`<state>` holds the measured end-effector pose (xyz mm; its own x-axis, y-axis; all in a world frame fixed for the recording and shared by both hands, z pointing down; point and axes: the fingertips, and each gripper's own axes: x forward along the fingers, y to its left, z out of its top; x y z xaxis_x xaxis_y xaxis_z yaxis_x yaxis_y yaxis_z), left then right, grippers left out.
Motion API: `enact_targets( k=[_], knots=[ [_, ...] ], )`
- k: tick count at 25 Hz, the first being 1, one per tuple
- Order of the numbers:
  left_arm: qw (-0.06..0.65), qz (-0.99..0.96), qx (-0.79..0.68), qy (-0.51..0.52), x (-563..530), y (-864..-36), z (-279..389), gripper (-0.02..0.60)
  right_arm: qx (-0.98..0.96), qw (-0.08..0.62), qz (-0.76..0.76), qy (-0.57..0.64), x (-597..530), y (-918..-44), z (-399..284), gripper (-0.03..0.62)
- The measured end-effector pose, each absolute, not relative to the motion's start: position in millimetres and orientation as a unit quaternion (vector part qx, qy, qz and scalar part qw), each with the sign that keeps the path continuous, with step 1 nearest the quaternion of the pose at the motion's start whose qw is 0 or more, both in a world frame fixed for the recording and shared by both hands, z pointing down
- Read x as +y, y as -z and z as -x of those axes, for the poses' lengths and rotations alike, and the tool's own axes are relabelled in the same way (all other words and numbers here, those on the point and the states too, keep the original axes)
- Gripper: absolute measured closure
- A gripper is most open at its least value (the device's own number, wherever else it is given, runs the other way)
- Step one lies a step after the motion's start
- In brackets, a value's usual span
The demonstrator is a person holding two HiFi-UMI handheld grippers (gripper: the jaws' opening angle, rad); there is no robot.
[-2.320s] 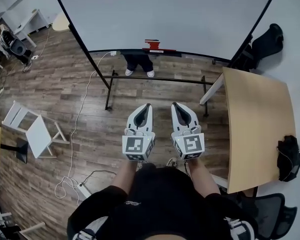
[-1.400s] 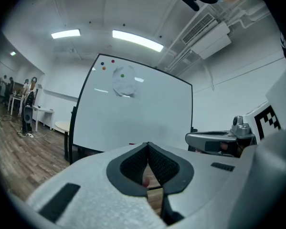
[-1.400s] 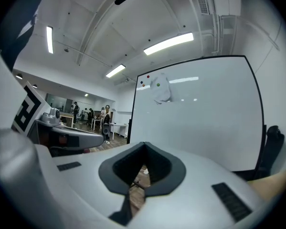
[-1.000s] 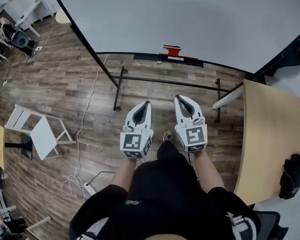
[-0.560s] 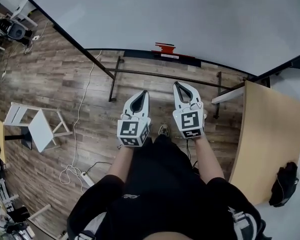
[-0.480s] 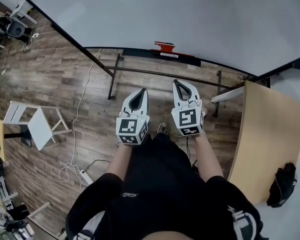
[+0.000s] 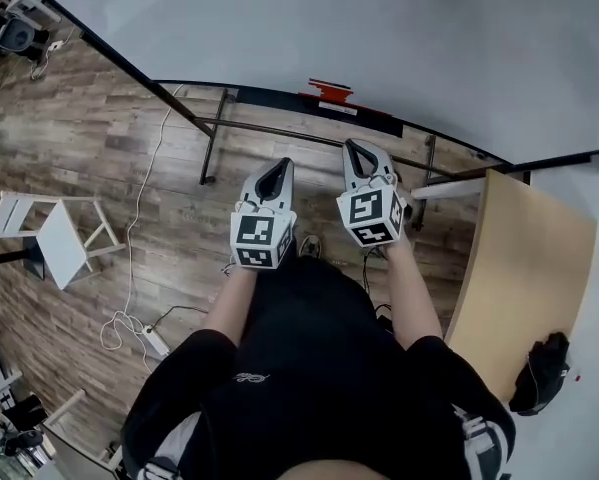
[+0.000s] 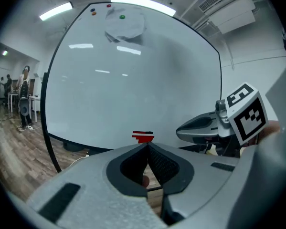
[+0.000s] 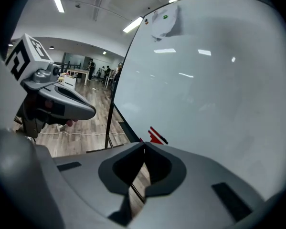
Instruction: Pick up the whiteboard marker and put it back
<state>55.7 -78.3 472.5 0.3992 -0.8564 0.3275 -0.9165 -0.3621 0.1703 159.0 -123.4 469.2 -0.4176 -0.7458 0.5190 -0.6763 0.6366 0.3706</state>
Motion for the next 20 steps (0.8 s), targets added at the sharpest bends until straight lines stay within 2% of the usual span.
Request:
enact_targets(
  k=[12,20],
  knots=[
    [0.230,-0.808,-0.533,-0.102,-146.7,-536.7,-17.3,0.576,-0.808,0.456,-0.367,0.065,-219.2,-546.3,-125.0,0.592],
    [0.268,-0.785,-0.548,-0.108,-141.5,-564.9,21.4,0.575,-0.728,0.589,-0.313,0.159,-256.3,-607.7,-122.7,0.591]
  ],
)
